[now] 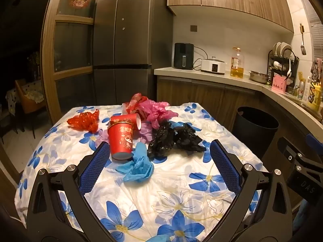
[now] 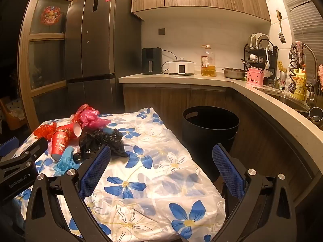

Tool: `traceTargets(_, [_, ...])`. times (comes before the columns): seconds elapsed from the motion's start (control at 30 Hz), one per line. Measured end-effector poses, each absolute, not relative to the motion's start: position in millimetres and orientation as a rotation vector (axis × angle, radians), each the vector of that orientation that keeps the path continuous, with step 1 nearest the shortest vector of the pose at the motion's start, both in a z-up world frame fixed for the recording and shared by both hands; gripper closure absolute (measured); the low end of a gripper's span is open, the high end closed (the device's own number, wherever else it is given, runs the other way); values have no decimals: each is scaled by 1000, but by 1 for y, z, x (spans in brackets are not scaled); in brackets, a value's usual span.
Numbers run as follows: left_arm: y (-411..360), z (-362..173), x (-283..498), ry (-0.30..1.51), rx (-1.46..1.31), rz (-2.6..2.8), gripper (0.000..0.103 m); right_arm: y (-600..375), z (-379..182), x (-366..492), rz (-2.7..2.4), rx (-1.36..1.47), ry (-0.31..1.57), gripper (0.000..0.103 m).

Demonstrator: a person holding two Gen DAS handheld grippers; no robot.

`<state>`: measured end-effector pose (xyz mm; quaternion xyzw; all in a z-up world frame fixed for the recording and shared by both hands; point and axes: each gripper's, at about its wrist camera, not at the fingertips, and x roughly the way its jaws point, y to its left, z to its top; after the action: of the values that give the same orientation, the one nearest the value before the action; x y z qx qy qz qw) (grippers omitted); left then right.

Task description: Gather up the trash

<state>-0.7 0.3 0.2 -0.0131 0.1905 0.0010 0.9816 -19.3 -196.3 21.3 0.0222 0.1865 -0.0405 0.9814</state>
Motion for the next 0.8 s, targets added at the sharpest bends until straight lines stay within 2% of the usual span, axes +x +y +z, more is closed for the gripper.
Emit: traceTargets(0.8, [-2, 11, 0, 379, -30, 1, 6, -192, 24, -16, -80, 36, 376, 6])
